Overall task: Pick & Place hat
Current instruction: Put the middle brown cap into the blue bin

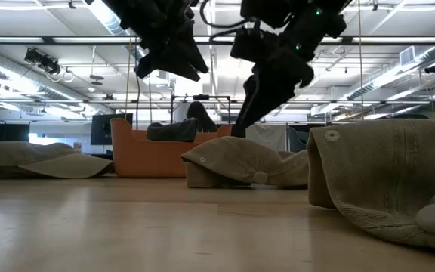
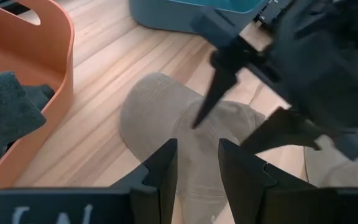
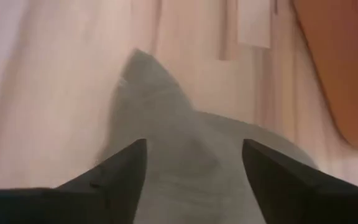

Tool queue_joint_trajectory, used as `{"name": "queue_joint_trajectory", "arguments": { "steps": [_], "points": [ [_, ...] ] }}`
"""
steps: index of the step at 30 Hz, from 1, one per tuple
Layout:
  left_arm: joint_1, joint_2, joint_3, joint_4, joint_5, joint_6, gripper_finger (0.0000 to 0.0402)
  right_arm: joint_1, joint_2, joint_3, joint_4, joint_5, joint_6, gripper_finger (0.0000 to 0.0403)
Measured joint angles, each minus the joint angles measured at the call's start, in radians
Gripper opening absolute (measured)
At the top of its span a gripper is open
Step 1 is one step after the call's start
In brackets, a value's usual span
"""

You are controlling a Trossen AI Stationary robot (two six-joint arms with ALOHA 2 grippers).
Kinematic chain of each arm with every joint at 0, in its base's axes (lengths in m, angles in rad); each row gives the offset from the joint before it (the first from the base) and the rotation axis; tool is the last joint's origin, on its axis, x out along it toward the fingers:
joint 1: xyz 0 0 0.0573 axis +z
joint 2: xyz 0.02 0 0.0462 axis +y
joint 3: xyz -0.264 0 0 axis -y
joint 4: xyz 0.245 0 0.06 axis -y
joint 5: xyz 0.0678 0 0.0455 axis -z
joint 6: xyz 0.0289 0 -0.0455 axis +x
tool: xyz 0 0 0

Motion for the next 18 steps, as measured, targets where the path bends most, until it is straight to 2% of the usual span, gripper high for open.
{"name": "queue_joint_trajectory", "arguments": {
  "steps": [5, 10, 14, 18],
  "points": [
    [0.0, 0.0, 0.0, -0.002, 0.001, -0.005, 0.0119, -0.044, 0.066, 0.0, 0.011, -0.034, -0.013, 0.0302],
    [0.0, 0.0, 0.0, -0.003, 0.003, -0.004, 0.0119, -0.066, 0.126, 0.002, 0.011, -0.077, -0.008, 0.0291],
    [0.0, 0.0, 0.0, -0.004, 0.003, -0.004, 0.0119, -0.06, 0.129, 0.003, 0.0, -0.044, -0.013, 0.0243],
    [0.0, 0.0, 0.0, -0.005, 0.003, -0.003, 0.0119, -0.058, 0.119, 0.002, -0.01, -0.001, -0.013, 0.015]
  ]
}}
